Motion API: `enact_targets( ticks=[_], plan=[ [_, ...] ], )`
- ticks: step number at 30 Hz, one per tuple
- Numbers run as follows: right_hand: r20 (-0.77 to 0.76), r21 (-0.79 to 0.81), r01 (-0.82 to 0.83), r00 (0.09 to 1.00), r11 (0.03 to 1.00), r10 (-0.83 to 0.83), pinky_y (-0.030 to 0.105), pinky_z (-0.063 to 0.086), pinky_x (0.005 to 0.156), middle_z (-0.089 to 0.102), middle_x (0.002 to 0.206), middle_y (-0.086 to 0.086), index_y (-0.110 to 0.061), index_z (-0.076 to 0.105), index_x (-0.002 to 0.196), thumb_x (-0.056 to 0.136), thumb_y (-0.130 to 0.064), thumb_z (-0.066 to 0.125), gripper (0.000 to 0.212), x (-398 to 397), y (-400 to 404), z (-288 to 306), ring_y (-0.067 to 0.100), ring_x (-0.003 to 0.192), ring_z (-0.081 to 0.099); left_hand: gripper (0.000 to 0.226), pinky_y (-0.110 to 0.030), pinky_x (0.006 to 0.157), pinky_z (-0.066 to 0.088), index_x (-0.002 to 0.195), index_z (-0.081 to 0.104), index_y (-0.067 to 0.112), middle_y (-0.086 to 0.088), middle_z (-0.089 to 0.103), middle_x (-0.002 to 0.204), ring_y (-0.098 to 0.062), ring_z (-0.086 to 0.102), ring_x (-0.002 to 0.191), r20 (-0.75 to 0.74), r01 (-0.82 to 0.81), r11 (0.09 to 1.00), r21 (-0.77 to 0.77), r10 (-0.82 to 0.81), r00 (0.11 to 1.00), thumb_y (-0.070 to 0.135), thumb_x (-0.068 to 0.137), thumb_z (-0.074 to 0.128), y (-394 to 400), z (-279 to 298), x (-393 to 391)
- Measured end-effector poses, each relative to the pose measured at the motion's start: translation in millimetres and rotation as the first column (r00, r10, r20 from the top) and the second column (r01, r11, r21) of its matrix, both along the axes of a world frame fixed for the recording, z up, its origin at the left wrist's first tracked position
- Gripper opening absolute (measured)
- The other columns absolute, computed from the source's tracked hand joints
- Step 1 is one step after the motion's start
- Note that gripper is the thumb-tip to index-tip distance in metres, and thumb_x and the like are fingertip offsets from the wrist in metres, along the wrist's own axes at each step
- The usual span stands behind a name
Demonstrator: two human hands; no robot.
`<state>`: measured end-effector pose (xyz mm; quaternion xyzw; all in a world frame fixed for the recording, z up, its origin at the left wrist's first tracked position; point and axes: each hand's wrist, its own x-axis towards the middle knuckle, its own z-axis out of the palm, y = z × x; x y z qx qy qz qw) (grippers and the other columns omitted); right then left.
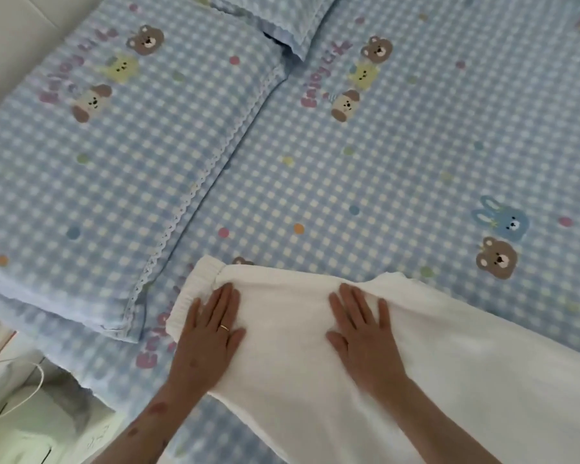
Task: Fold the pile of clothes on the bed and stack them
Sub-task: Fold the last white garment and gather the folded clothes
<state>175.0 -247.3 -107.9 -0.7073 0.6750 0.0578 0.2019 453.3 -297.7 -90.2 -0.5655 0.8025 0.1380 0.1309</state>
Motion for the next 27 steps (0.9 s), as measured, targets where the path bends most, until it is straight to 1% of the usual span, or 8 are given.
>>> enact_targets(
  ticks=[3,6,10,14,18,20,23,27],
  plan=[
    [0.021,-0.02,0.129,0.991,0.991,-0.129,0.049,0.019,0.114,0.024,0.155,0.006,-0.014,0.034,0.145,0.097,-0.04,0.015,0.058,14.3,5.5,17.4,0.024,0.143,0.023,0.058,-0.047,0.113,0.014,0.142,0.034,0.005,-0.015,0.032,0.15,-0.03,0.032,0.138,-0.08,-0.071,0.995,-0.07,0.066,0.995,0.036,0.1,0.01,-3.7,4.6,11.2],
    [0.252,-0.059,0.262,0.938,0.963,-0.24,0.034,0.019,0.111,0.043,0.144,0.013,-0.003,0.047,0.135,0.101,-0.036,0.011,0.059,51.6,30.3,52.3,0.02,0.135,0.031,0.058,-0.046,0.112,0.018,0.146,0.024,0.007,-0.021,0.033,0.149,-0.035,0.03,0.137,-0.203,-0.44,0.893,-0.094,0.415,0.887,0.035,0.096,0.03,-8.2,10.2,29.0],
    [0.479,0.002,0.332,0.827,0.943,-0.293,0.017,0.044,0.092,0.052,0.136,0.01,-0.003,0.057,0.127,0.083,-0.015,0.068,0.047,93.5,47.4,80.8,0.018,0.12,0.055,0.071,-0.045,0.093,0.047,0.133,0.045,0.01,-0.01,0.063,0.117,-0.03,0.059,0.108,-0.246,-0.643,0.677,0.357,0.733,0.635,0.043,0.076,0.072,-30.4,27.6,46.3],
    [0.618,0.285,0.474,0.573,0.833,-0.538,0.006,0.023,0.107,0.029,0.151,-0.005,-0.015,0.032,0.144,0.095,-0.022,0.052,0.054,115.8,27.2,107.2,0.004,0.136,0.036,0.054,-0.047,0.081,0.055,0.098,0.067,0.009,-0.008,0.074,0.089,-0.027,0.07,0.082,-0.265,-0.638,0.457,0.62,0.887,0.378,0.038,0.054,0.078,-39.9,71.1,35.1],
    [0.705,0.587,0.488,0.082,0.645,-0.704,0.023,0.044,0.101,0.053,0.134,-0.015,-0.031,0.043,0.138,0.087,-0.04,0.061,0.055,129.3,3.5,147.2,-0.004,0.12,0.05,0.031,-0.025,0.066,0.057,0.097,0.071,0.024,0.004,0.075,0.087,-0.013,0.071,0.078,-0.5,-0.502,0.609,0.614,0.792,0.349,0.009,0.071,0.079,-2.6,123.4,-13.6],
    [0.668,0.623,0.515,0.042,0.589,-0.743,0.023,0.052,0.089,0.065,0.115,-0.015,-0.038,0.049,0.125,0.074,-0.053,0.065,0.055,122.0,0.0,159.2,-0.004,0.101,0.061,0.041,-0.017,0.066,0.055,0.093,0.071,0.03,0.01,0.074,0.089,-0.006,0.07,0.08,-0.578,-0.393,0.69,0.608,0.724,0.376,-0.005,0.074,0.072,30.3,141.3,-52.3],
    [0.58,0.587,0.687,0.012,0.428,-0.814,0.017,0.051,0.066,0.068,0.084,-0.005,-0.024,0.059,0.094,0.076,-0.038,0.068,0.024,89.0,7.1,156.3,0.003,0.073,0.063,0.052,-0.007,0.069,0.047,0.099,0.067,0.038,0.019,0.072,0.087,0.0,0.067,0.081,-0.648,-0.303,0.761,0.574,0.648,0.401,-0.008,0.074,0.066,82.7,147.9,-101.3],
    [0.55,0.599,0.704,-0.014,0.383,-0.835,0.04,0.053,0.086,0.07,0.095,0.0,-0.016,0.065,0.1,0.087,-0.027,0.063,0.017,38.0,29.8,143.2,0.019,0.09,0.066,0.063,-0.008,0.094,0.037,0.118,0.055,0.026,0.009,0.057,0.115,0.001,0.051,0.109,-0.76,-0.409,0.906,0.112,0.343,0.552,0.035,0.059,0.073,116.4,143.7,-120.0]
  ],
)
